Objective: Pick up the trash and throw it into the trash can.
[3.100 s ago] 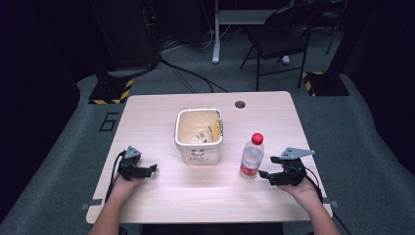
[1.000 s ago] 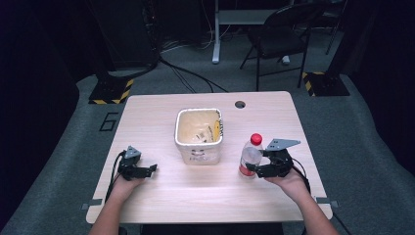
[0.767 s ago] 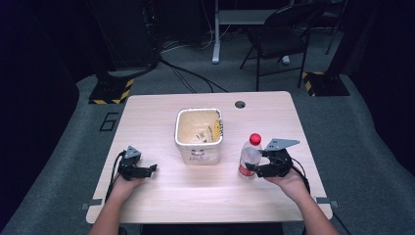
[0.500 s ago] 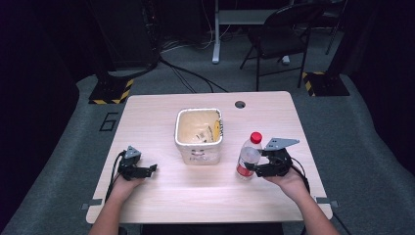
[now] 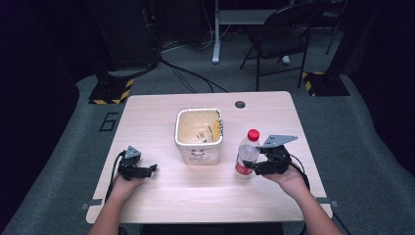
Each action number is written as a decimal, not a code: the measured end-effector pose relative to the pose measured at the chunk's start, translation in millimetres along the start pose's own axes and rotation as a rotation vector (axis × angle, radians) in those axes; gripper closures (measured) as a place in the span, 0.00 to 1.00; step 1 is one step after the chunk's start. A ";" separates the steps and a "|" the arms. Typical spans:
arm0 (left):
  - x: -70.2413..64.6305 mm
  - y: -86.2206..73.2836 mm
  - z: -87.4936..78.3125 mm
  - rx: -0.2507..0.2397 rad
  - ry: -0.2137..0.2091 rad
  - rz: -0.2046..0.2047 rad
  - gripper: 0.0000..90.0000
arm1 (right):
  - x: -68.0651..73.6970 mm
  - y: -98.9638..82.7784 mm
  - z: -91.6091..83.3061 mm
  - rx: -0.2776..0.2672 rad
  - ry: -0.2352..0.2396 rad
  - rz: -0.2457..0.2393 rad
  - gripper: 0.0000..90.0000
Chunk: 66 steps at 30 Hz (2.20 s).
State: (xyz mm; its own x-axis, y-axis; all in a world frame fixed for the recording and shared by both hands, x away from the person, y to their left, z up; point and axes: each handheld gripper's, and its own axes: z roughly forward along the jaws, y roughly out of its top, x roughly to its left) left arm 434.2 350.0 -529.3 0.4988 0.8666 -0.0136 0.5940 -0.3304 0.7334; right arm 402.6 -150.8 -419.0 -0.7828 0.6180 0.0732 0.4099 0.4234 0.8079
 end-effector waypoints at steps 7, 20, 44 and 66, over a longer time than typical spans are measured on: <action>0.1 0.0 0.0 0.000 0.000 0.001 0.12 | 1.6 10.0 -3.0 0.006 -0.008 -0.001 0.33; 0.2 0.1 -0.1 0.001 0.000 0.003 0.12 | 4.8 32.0 -4.5 0.010 -0.010 -0.015 0.33; 0.0 0.0 0.0 0.000 0.000 0.000 0.12 | 4.1 65.8 -16.6 0.002 -0.028 -0.037 0.33; 0.0 0.0 0.0 0.000 0.000 0.000 0.12 | 9.1 99.2 -25.4 -0.017 -0.033 -0.076 0.33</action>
State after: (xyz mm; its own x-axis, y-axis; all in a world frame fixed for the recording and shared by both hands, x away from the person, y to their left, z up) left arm 434.2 350.0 -529.3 0.4988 0.8666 -0.0133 0.5941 -0.3307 0.7333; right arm 424.3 -120.0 -323.4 -0.7953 0.6062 -0.0085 0.3413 0.4592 0.8201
